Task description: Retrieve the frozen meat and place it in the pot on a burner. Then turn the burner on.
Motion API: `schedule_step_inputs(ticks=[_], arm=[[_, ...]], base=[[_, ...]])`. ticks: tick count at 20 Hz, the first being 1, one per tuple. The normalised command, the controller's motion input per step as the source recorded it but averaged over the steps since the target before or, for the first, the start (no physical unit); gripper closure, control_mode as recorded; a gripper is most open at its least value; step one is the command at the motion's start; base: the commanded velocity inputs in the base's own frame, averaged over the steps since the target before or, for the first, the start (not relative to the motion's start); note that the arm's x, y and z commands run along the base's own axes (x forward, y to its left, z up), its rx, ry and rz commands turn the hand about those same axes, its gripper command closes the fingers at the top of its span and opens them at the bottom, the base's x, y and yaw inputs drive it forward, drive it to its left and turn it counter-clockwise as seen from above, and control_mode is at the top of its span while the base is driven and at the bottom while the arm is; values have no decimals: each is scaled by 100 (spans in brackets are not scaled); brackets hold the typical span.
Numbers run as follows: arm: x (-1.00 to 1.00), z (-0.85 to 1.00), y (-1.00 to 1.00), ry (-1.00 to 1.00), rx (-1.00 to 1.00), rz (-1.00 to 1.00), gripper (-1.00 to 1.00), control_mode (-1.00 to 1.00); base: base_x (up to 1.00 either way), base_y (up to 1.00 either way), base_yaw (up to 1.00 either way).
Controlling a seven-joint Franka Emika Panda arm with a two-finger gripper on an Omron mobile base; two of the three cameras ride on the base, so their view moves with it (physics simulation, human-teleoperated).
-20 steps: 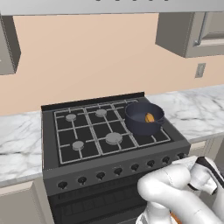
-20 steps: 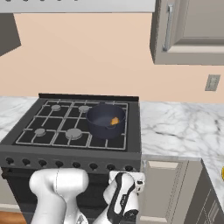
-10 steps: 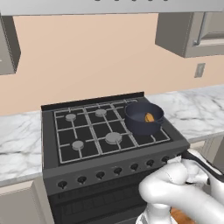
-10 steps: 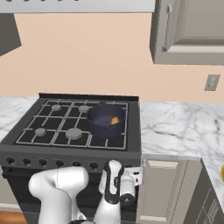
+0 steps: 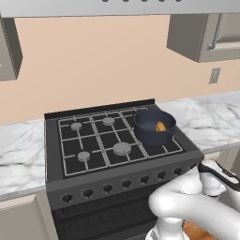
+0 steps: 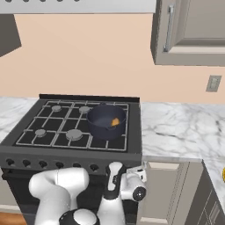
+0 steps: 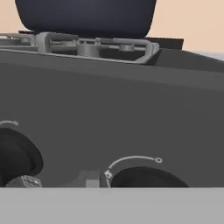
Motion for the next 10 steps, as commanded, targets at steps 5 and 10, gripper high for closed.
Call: schedule_step_inputs(ticks=[5, 10], arm=[[-36, -73, -7, -17, -2, 77, 100, -100], [-8, -75, -13, -20, -1, 89, 100, -100]], base=[[0, 0, 0], [0, 0, 0]])
